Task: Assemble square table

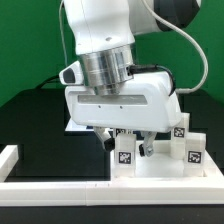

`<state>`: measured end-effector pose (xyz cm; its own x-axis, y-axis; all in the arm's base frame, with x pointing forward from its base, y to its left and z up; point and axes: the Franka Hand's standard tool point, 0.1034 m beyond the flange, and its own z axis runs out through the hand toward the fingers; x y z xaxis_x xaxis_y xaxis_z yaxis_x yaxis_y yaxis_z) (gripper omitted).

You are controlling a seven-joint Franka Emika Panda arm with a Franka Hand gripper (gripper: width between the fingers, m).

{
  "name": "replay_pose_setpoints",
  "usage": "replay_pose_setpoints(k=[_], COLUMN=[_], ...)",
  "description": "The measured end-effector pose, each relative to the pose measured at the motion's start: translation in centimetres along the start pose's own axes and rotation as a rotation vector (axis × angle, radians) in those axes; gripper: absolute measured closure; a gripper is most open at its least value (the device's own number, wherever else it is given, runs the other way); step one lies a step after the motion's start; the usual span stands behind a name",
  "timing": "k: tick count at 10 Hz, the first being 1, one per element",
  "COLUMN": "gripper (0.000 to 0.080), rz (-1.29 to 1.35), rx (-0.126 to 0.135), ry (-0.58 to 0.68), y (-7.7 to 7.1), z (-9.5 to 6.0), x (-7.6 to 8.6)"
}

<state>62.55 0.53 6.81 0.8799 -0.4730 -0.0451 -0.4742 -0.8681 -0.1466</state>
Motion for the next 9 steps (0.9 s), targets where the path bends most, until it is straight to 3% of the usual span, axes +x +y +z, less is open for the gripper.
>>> replay_pose_setpoints(k=[1,2,5,7,9], gripper=[0.0150,0.0150,0.0161,0.0513,0.0510], rz=[-0.217,-0.477,-0.431,-0.268,-0.145], rx=[-0.038,-0.057,-0.058,-0.057,-0.055], ry=[0.001,-0.018,0.009,0.013,0.018], y=[-0.04,-0.08,0.08,0.06,0.07], z=[-0.40,-0.58,-0.55,-0.49,-0.50], x=[0.32,0.28,0.50,0.47,0.50])
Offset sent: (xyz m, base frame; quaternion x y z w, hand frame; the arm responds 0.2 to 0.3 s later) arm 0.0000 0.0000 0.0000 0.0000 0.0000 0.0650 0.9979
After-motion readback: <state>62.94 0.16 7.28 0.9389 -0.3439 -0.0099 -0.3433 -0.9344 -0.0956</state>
